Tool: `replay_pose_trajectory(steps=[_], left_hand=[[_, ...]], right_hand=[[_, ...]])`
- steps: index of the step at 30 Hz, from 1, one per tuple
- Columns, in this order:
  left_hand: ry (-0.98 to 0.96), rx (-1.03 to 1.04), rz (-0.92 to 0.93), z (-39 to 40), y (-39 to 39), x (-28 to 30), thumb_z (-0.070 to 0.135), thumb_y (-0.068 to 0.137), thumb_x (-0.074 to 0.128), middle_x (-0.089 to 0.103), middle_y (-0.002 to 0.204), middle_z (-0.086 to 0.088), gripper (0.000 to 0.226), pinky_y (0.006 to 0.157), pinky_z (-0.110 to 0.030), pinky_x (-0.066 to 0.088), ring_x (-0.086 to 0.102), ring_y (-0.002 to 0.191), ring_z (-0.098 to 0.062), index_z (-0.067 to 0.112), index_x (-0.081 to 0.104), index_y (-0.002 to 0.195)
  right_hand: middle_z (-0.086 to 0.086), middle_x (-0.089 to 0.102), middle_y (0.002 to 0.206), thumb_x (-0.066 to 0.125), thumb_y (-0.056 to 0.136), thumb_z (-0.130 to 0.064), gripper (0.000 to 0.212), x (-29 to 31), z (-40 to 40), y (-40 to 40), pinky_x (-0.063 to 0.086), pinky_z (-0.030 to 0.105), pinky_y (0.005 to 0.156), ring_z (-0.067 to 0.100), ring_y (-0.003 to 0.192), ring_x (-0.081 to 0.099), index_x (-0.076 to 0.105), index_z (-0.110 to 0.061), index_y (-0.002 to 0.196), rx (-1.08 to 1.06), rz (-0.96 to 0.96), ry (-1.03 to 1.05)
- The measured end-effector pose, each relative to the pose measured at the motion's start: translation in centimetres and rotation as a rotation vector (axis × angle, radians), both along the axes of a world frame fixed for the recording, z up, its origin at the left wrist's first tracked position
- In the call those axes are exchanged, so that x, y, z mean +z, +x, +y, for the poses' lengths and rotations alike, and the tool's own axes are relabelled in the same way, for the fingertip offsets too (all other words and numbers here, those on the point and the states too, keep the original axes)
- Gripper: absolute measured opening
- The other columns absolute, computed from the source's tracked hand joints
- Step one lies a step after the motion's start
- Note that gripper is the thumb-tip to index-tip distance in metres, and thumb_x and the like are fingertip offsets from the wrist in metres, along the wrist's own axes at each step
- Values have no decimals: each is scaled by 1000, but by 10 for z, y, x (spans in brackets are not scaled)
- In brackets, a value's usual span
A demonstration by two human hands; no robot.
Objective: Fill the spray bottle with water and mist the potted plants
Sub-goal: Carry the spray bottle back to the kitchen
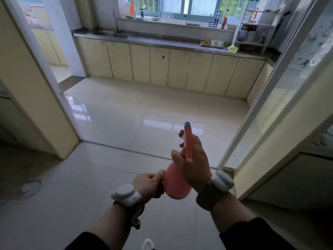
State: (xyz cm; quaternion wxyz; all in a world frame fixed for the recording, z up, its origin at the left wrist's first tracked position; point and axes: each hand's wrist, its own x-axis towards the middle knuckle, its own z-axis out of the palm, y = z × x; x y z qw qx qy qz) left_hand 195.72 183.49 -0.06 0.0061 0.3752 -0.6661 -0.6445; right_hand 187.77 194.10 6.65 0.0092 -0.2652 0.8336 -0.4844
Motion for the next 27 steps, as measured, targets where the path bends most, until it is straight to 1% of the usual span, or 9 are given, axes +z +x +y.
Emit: replay_pose_trajectory(steps=[2, 4, 6, 7, 9, 14, 19, 23, 27], left_hand=[[-7, -14, 4, -25, -29, 6, 35, 95, 56, 66, 70, -19, 46, 58, -28, 56, 60, 56, -23, -7, 70, 79], [6, -14, 19, -61, -73, 12, 33, 95, 56, 63, 68, -18, 45, 52, -24, 54, 58, 51, -21, -6, 70, 79], [-1, -23, 7, -98, -120, 11, 34, 94, 56, 63, 67, -17, 45, 51, -23, 54, 58, 52, -21, -6, 70, 79], [11, -27, 11, -100, -124, 17, 33, 95, 56, 63, 66, -16, 44, 51, -23, 54, 57, 53, -22, -4, 69, 77], [53, -32, 14, -127, -162, 17, 32, 95, 56, 62, 64, -15, 42, 50, -24, 52, 56, 52, -21, -1, 67, 72], [53, 2, 12, -195, -271, 11, 30, 95, 56, 65, 75, -22, 46, 55, -27, 54, 60, 65, -27, -14, 68, 91], [57, 59, 39, -264, -383, 19, 29, 95, 56, 62, 72, -21, 43, 52, -26, 52, 56, 60, -26, -11, 67, 86], [45, 122, 53, -326, -464, 22, 31, 95, 56, 65, 74, -21, 47, 61, -30, 57, 60, 64, -27, -14, 68, 89], [29, 160, 19, -385, -519, 15, 34, 94, 56, 69, 78, -23, 49, 69, -36, 59, 63, 66, -27, -12, 69, 88]], right_hand=[[2, 52, 122, 64, 82, -6, 56, 5, -22, -27, 45, 33, 95, 17, 111, 52, 44, -10, 134, 5, 4, -6], [1, 52, 121, 63, 82, -6, 55, 11, -57, -69, 45, 32, 95, 16, 110, 52, 45, -12, 134, 5, -10, -26], [1, 53, 121, 63, 82, -4, 54, 13, -92, -115, 45, 32, 95, 16, 109, 52, 46, -11, 133, -16, -24, -46], [2, 53, 121, 63, 81, -2, 54, 18, -97, -118, 45, 33, 94, 17, 109, 53, 46, -10, 132, -20, -19, -47], [5, 54, 121, 63, 80, 0, 54, 15, -124, -159, 45, 35, 94, 20, 109, 53, 47, -7, 131, -20, -20, -48], [6, 54, 116, 63, 81, -3, 52, 6, -191, -267, 45, 35, 93, 21, 106, 52, 47, -8, 130, 1, 1, -52], [4, 52, 108, 63, 81, -6, 47, 6, -266, -389, 47, 36, 88, 21, 100, 51, 48, -13, 124, 70, 5, -72], [2, 52, 110, 64, 81, -9, 49, 11, -336, -478, 47, 33, 87, 19, 101, 52, 47, -14, 127, 104, 3, -71], [3, 53, 106, 63, 81, -8, 46, 5, -400, -537, 46, 30, 84, 19, 99, 52, 48, -18, 124, 156, -28, -58]])
